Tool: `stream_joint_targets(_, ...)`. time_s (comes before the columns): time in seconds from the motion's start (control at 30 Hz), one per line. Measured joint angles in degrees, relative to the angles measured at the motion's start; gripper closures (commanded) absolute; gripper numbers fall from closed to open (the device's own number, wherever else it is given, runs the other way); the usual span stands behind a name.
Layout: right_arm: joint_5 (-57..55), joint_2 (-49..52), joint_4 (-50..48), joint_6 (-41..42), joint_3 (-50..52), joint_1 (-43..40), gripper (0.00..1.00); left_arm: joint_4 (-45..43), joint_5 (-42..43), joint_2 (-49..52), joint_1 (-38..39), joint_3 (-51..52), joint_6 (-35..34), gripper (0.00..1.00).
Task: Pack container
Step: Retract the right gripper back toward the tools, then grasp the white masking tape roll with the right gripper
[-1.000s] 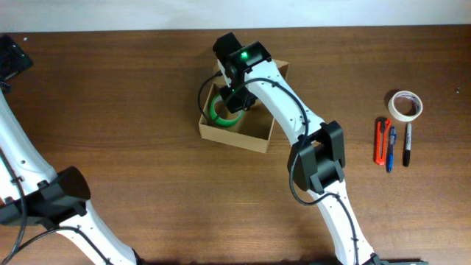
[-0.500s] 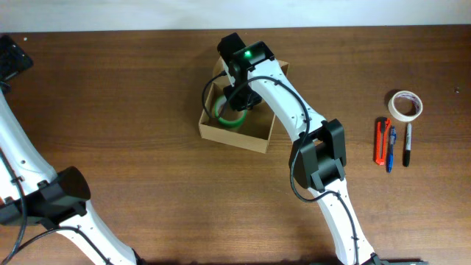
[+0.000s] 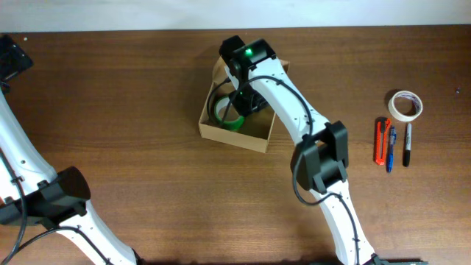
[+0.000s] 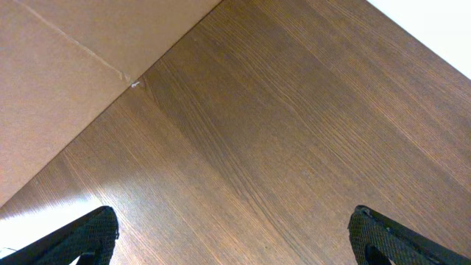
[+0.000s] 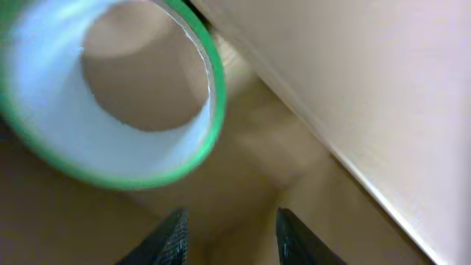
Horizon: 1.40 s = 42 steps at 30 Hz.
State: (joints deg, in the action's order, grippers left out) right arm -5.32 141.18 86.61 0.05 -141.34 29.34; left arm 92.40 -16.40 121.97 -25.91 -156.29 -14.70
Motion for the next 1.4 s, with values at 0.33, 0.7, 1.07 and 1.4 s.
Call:
stream_joint_targets(0.33, -12.68, -34.14, 1.27, -0.33, -3.13, -7.45, 0.43, -0.02, -0.02, 0.0, 0.02, 0.0, 0.02, 0.0)
stream_joint_targets(0.7, -10.8, -37.16, 7.65, 12.26, -4.22, -44.61, 0.43, 0.0, -0.02, 0.0, 0.0, 0.0, 0.02, 0.0)
stream_joint_targets(1.07, 1.9, -9.27, 9.64, 19.65, -3.08, -58.4, 0.47, 0.0, 0.0, 0.0, 0.0, 0.0, 0.02, 0.0)
stream_joint_targets(1.4, 4.39, 1.2, 5.81, 20.87, -3.02, -60.02, 0.42, 0.0, 0.0, 0.0, 0.0, 0.0, 0.02, 0.0)
